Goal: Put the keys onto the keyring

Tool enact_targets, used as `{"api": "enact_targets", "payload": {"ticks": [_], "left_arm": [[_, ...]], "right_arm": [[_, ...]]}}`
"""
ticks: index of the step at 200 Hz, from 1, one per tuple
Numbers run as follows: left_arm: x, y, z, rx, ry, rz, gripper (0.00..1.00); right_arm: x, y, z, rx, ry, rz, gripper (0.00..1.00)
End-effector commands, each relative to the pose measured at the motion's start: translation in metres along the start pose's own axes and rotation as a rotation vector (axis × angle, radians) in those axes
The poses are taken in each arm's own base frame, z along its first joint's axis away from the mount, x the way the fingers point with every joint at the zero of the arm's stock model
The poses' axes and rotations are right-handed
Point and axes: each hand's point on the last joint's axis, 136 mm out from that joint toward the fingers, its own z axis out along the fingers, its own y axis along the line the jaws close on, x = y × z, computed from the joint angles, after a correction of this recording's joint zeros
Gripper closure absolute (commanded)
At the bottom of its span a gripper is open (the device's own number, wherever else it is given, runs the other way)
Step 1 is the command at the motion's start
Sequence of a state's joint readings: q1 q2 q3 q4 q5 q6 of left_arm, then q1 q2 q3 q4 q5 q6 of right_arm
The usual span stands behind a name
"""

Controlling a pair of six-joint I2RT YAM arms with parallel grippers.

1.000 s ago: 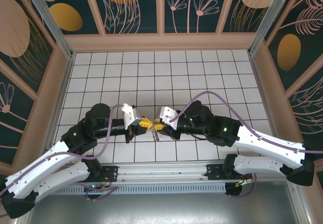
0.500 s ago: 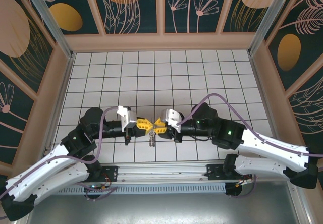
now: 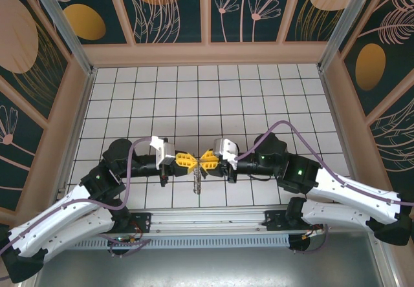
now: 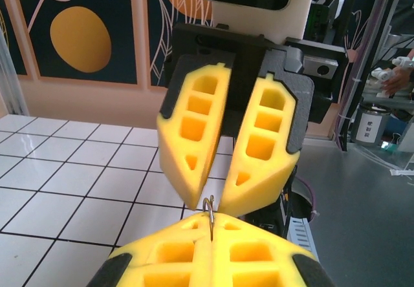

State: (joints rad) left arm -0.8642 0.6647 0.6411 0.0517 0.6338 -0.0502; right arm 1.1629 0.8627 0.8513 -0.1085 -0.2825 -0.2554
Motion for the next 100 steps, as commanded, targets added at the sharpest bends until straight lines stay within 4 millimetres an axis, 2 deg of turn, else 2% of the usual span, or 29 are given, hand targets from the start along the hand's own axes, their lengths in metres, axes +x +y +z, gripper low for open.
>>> {"api": "enact_targets", "payload": {"ticks": [1,25,47,100], "left_arm": [[-0.0124,-0.0074,-0.0013,0.035,-0.05,0.024,1.0],[-0.0141,-0.0082,-0.0026,0.034,-0.059,0.026,1.0],[-0.0142,-0.0083,-0.0025,0.037,-0.061,0.026,1.0],[-0.011,-0.0078,-0.0011,0.04,-0.058,0.028,1.0]], "right_arm": [[0.0013,-0.0035,0.0023,0.012,-0.008,0.008,0.75],[0.0039,-0.0051,0.0041,0.016,-0.003,0.011,0.73],[0.0039,-0.0047,0.0044,0.01,-0.008,0.014,0.76],[0.0021,0.0003,0.0054,-0.023,-0.018,0.012,0.77]]}}
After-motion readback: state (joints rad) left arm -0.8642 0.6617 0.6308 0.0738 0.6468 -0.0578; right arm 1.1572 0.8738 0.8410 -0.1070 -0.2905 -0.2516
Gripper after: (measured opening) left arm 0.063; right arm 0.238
